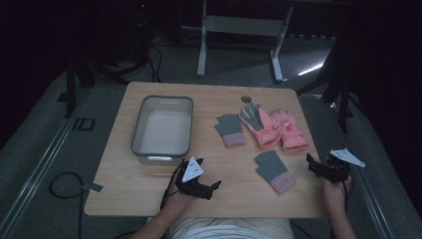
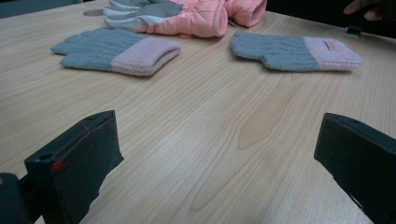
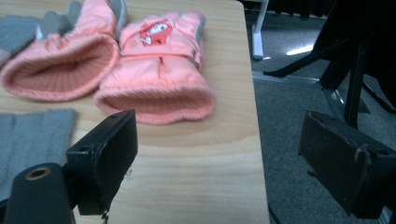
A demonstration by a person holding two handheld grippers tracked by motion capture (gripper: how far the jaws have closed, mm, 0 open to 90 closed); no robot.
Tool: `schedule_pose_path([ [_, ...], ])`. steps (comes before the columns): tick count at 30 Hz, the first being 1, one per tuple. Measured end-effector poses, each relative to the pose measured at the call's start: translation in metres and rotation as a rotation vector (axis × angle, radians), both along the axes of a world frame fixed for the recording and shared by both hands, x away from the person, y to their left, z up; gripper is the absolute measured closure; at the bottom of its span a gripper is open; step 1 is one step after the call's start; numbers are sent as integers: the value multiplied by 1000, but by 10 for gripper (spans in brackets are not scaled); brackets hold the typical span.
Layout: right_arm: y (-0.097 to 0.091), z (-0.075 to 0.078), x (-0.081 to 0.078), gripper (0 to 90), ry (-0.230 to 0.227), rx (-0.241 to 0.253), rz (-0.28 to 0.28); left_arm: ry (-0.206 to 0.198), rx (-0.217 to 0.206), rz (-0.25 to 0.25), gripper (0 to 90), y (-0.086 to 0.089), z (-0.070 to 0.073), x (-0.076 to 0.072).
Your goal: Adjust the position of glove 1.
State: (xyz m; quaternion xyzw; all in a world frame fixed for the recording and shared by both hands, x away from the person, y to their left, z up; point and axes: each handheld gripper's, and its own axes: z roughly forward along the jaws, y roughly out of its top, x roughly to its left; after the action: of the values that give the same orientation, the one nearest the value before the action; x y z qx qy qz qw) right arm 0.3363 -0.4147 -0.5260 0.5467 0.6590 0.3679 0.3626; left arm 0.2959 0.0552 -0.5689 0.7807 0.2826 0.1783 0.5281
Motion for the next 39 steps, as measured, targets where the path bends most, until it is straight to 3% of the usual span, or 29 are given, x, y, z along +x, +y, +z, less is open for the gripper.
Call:
schedule_pose_path([
  [19, 26, 29, 17, 119, -47, -18, 52, -4, 4, -1, 0, 0, 0, 0],
  [24, 29, 40, 22, 137, -35, 22, 69, -2, 4, -3, 0, 0, 0, -1],
  [28, 34, 47, 25, 137, -48, 24, 87, -2, 5, -3, 0, -1, 0, -1],
  [34, 47, 53, 34, 127, -35, 30, 104, -3, 6, -5, 0, -1, 0, -1],
  [39, 60, 54, 44, 113, 2, 37, 142, 0, 5, -7, 0, -1, 0, -1],
])
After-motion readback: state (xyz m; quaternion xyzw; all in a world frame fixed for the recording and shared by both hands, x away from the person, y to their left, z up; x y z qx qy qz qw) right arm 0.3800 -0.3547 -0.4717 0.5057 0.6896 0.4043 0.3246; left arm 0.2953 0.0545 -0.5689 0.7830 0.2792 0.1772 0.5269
